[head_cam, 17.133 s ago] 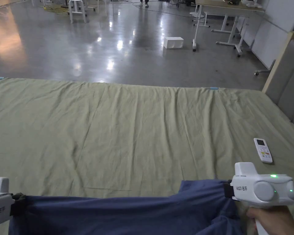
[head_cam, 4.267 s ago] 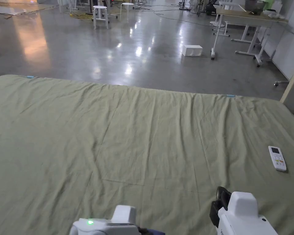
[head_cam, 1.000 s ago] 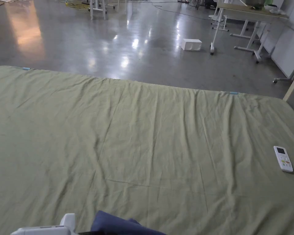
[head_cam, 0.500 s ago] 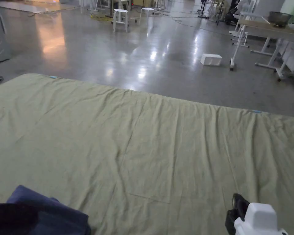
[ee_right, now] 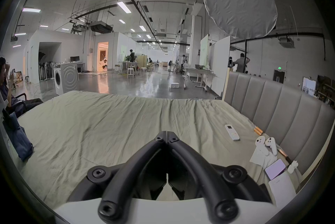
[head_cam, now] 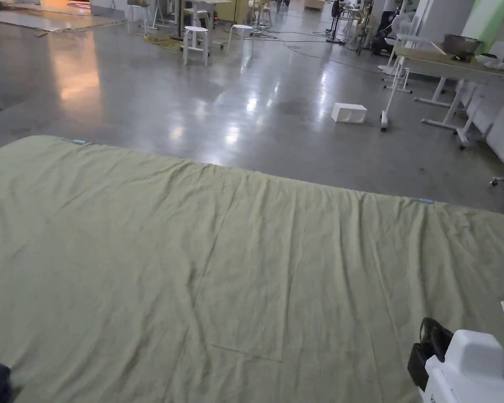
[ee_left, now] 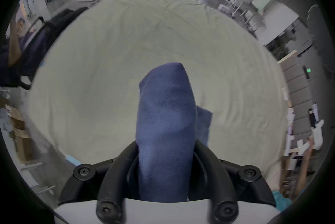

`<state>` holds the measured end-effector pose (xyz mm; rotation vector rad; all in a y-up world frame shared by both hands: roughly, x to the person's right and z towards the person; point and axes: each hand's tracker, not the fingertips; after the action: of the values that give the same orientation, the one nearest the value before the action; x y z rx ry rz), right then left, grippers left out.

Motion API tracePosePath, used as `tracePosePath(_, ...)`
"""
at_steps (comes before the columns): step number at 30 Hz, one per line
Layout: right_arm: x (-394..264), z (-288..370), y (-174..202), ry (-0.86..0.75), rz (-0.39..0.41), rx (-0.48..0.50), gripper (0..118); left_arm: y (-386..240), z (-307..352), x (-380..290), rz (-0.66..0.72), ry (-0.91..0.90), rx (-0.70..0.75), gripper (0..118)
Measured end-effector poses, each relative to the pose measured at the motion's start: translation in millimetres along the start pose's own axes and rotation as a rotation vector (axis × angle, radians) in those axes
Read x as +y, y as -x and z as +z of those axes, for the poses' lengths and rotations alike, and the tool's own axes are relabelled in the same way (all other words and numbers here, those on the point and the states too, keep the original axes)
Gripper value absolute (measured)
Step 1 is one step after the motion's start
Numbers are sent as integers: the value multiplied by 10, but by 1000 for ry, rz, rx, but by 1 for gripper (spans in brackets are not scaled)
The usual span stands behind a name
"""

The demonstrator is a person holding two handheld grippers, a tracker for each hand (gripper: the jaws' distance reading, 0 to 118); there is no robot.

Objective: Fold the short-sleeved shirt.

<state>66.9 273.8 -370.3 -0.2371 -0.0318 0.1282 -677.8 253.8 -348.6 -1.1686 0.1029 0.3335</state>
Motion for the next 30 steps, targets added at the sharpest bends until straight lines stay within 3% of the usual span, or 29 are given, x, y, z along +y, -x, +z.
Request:
tracePosePath(2,-60,9,8,20,-19,7,0,10,-30,-16,-14,22,154,32)
tracePosePath(6,-139,43,36,44,-29,15,0,-42,-158,-50,-35,22,302,50)
tracePosePath(10,-166,46,-6,57,-35,19,0,-50,-228,-44,-100,47,445,51)
tracePosePath(14,-190,70,-75,77,-48,16,0,12,-211,28,-108,-45,561,53)
tracePosePath(18,-213,102,-155,81,-49,11,0,-223,-49,24,-38,-178,501,55)
tracePosePath(23,-232,120,-208,89,-49,11,0,-757,-20,-4,-153,-323,465,56)
tracePosePath(26,-230,121,-219,78,-51,8,0,-1221,-78,-137,-149,-466,394,55)
tracePosePath(30,-217,112,-200,71,-58,6,0,-1804,-326,-275,-163,-553,172,55)
